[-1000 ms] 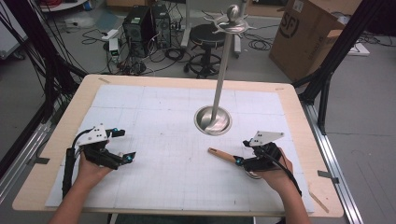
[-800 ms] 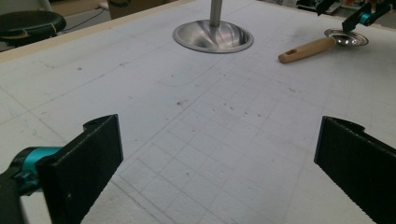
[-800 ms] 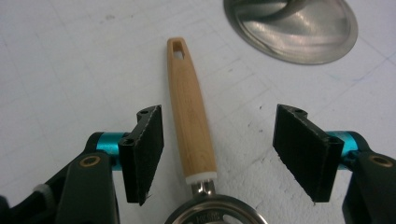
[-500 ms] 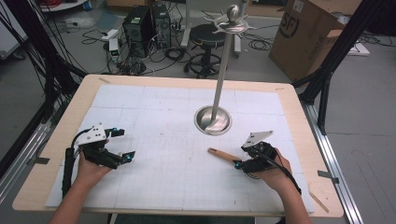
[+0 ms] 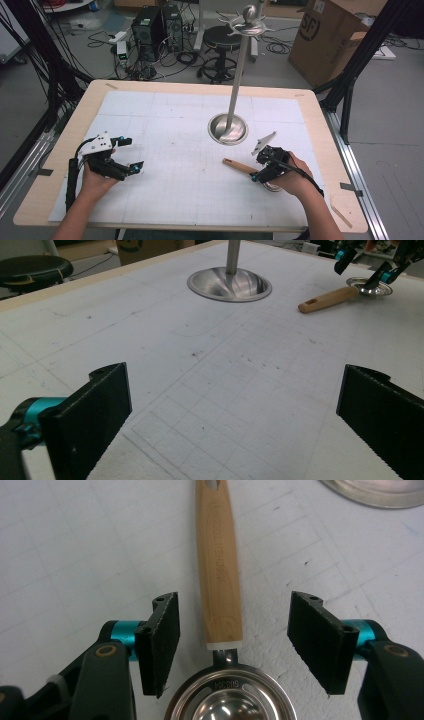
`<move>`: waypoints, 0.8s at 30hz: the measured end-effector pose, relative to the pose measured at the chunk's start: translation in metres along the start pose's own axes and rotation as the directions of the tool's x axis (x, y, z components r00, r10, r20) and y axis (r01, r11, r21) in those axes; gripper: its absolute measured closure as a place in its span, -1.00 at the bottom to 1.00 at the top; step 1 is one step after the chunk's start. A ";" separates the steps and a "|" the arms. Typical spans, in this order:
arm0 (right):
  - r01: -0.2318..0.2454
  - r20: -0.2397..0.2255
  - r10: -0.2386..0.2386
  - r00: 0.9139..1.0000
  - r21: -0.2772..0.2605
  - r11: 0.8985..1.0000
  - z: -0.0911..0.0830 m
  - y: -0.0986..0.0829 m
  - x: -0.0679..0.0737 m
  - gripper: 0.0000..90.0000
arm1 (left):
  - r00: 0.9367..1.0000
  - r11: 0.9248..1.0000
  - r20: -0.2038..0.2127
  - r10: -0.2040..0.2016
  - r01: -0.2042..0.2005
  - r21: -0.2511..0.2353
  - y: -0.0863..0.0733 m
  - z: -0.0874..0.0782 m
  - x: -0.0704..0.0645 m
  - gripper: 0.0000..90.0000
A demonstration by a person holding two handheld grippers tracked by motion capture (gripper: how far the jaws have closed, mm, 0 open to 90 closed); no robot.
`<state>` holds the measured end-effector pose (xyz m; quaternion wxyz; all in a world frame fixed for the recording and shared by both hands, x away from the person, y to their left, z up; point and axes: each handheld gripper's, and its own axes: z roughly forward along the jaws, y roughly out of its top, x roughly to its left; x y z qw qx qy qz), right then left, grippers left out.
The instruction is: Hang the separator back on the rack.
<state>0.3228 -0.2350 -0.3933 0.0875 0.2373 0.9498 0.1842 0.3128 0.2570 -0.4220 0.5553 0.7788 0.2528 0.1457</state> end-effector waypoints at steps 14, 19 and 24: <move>0.034 -0.040 -0.029 0.999 0.134 0.990 0.015 0.008 -0.001 0.08 | 1.000 1.000 0.002 0.000 0.000 0.002 0.000 0.000 0.000 -0.96; 0.029 -0.046 -0.022 0.999 0.144 0.989 0.014 0.006 -0.003 0.22 | 1.000 1.000 0.002 0.000 0.000 0.004 0.000 0.000 0.000 -0.96; 0.029 -0.054 -0.020 0.998 0.159 0.987 0.015 0.006 -0.004 0.30 | 1.000 1.000 0.003 -0.002 0.002 0.005 0.000 0.001 0.000 -0.96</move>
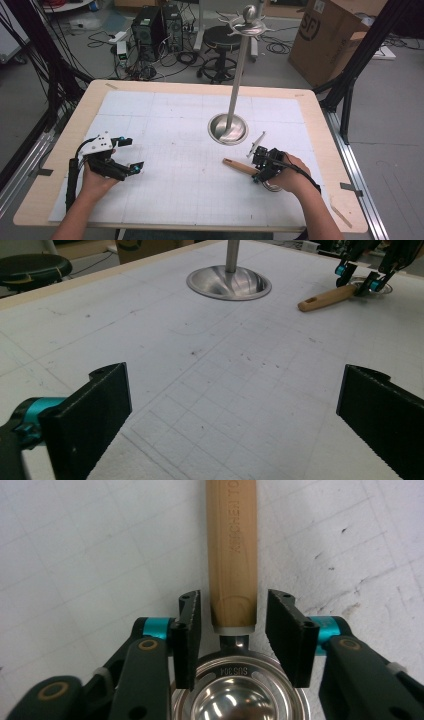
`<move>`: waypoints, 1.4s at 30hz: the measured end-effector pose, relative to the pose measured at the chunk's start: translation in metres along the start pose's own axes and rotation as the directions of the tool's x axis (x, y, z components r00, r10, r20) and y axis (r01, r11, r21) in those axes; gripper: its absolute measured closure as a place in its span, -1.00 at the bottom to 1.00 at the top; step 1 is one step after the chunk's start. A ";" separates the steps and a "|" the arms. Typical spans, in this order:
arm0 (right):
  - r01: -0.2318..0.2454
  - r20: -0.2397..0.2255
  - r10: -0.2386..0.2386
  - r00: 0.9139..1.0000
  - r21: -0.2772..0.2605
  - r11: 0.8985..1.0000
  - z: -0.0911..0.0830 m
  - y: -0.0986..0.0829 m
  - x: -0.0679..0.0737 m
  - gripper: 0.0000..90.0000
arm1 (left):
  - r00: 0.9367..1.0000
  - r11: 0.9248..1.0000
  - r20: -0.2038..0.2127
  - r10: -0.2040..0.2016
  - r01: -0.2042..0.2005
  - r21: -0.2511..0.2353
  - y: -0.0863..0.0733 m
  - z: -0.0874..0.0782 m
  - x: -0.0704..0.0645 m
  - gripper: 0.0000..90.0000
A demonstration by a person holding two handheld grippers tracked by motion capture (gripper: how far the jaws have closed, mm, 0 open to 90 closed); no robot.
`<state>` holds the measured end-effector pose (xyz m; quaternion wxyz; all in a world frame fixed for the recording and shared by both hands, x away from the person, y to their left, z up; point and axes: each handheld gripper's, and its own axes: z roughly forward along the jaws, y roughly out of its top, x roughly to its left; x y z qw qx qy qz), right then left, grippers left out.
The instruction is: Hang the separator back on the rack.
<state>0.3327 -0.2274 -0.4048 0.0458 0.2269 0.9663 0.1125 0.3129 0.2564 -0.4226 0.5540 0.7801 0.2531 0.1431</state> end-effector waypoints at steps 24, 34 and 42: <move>-0.006 -0.043 0.002 0.999 -0.089 0.996 -0.012 -0.004 -0.004 0.54 | 1.000 1.000 0.003 -0.001 0.001 0.007 -0.001 0.001 0.000 -0.96; -0.010 -0.004 0.010 1.000 -0.208 0.978 -0.030 -0.005 -0.002 0.54 | 1.000 1.000 0.002 -0.001 0.001 0.009 -0.001 0.001 0.000 -0.96; -0.036 -0.029 0.027 0.999 -0.336 0.941 -0.046 -0.005 -0.005 0.54 | 1.000 1.000 0.004 -0.002 0.002 0.008 -0.001 0.001 0.000 -0.96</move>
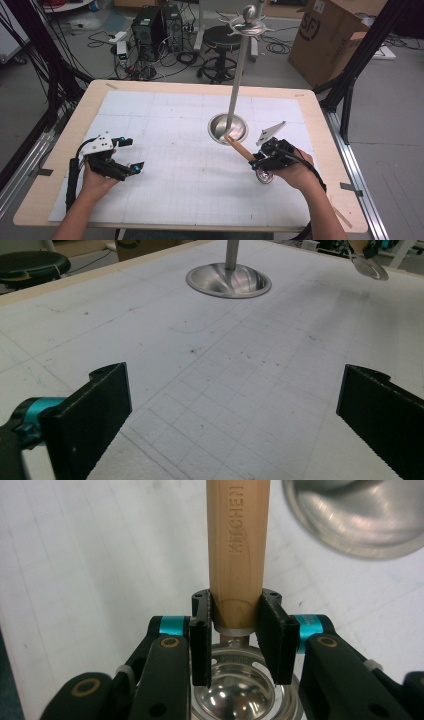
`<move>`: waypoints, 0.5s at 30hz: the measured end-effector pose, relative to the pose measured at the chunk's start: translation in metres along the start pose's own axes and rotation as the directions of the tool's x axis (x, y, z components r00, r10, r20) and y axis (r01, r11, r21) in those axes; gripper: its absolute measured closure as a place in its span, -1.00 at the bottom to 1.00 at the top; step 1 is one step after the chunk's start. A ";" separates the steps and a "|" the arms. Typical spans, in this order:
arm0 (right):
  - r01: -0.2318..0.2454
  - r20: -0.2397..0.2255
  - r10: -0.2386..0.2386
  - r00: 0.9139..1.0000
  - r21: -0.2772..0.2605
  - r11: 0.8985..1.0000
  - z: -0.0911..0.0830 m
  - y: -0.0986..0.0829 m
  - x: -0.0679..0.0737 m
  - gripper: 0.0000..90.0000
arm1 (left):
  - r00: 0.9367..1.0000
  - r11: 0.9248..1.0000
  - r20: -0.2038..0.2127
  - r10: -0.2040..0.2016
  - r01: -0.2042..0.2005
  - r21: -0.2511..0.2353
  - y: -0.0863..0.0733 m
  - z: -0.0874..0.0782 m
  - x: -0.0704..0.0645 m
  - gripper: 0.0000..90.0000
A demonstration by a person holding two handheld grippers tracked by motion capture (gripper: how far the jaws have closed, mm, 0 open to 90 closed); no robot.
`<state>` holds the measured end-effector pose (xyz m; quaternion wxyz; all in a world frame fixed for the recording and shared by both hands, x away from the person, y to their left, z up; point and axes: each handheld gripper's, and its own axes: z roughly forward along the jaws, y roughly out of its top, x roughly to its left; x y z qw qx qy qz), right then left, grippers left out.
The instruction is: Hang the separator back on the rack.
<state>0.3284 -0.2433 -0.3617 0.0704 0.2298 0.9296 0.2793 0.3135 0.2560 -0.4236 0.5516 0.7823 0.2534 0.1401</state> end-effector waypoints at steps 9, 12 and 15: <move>-0.073 0.022 0.081 0.996 -0.241 0.968 -0.027 0.001 -0.007 0.54 | 1.000 1.000 -0.001 -0.001 0.001 -0.001 0.000 0.000 0.000 -0.96; -0.084 0.037 0.102 0.994 -0.323 0.943 -0.035 0.000 -0.009 0.54 | 1.000 1.000 0.000 0.000 0.000 0.000 0.000 0.000 0.000 -0.96; -0.086 0.060 0.118 0.991 -0.383 0.920 -0.043 0.000 -0.009 0.54 | 1.000 1.000 0.001 0.002 -0.002 0.001 0.000 0.000 0.000 -0.96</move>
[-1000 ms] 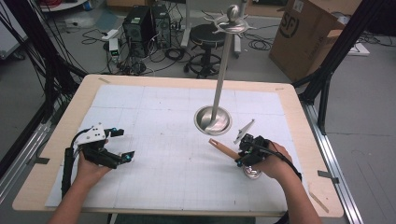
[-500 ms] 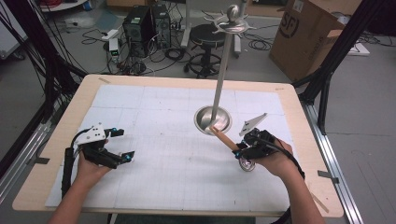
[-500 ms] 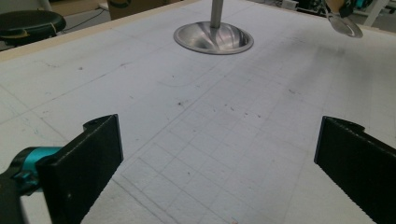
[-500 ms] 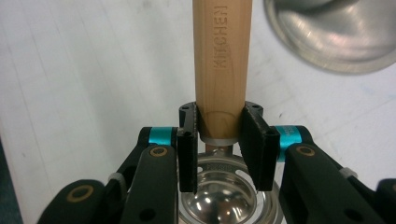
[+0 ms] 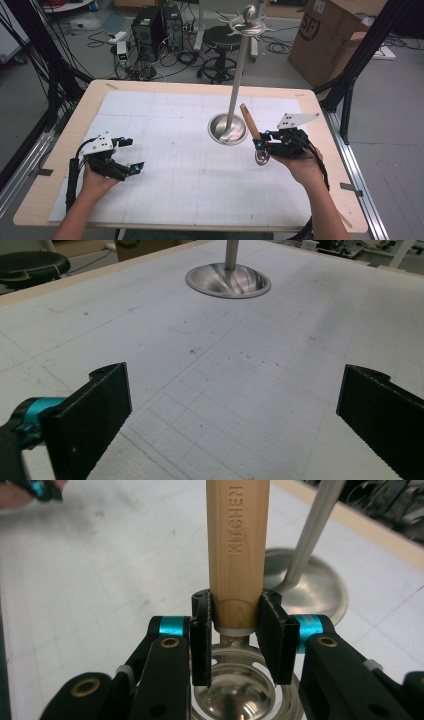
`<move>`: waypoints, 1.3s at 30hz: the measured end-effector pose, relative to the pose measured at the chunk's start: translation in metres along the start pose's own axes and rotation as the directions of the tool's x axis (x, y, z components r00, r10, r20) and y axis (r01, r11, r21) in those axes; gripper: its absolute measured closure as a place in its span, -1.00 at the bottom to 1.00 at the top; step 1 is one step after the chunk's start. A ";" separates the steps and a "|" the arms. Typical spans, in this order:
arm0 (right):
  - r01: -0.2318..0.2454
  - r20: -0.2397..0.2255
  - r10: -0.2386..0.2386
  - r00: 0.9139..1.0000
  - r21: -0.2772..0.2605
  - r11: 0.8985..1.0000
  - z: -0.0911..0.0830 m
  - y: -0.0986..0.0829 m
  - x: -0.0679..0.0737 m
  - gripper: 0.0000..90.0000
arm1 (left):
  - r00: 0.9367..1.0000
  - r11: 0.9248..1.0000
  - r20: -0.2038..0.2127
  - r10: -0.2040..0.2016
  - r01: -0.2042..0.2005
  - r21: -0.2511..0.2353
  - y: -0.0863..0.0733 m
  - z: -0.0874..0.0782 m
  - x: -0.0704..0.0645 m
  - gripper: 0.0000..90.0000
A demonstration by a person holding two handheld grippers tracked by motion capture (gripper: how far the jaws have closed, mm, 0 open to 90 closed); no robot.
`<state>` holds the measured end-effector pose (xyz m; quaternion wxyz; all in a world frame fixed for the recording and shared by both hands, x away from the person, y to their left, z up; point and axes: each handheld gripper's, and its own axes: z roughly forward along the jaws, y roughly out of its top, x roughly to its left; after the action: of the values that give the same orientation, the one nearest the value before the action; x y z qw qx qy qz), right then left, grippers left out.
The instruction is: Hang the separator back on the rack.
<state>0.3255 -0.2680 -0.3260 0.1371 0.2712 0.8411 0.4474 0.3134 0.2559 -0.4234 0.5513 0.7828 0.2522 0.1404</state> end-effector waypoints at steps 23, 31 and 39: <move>-0.050 0.064 0.062 0.996 -0.175 0.983 -0.015 0.012 0.002 0.53 | 1.000 1.000 -0.001 0.000 0.000 0.002 0.000 0.000 0.000 -0.96; -0.059 0.077 0.077 0.994 -0.221 0.973 -0.017 0.015 0.001 0.53 | 1.000 1.000 0.001 -0.001 0.001 0.003 0.000 0.000 -0.001 -0.96; -0.060 0.098 0.086 0.991 -0.246 0.967 -0.021 0.021 0.001 0.53 | 1.000 1.000 0.002 0.001 -0.001 0.003 0.000 0.001 -0.001 -0.96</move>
<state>0.3219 -0.2727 -0.2965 0.1981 0.3071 0.7608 0.5364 0.3131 0.2551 -0.4238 0.5501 0.7840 0.2516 0.1394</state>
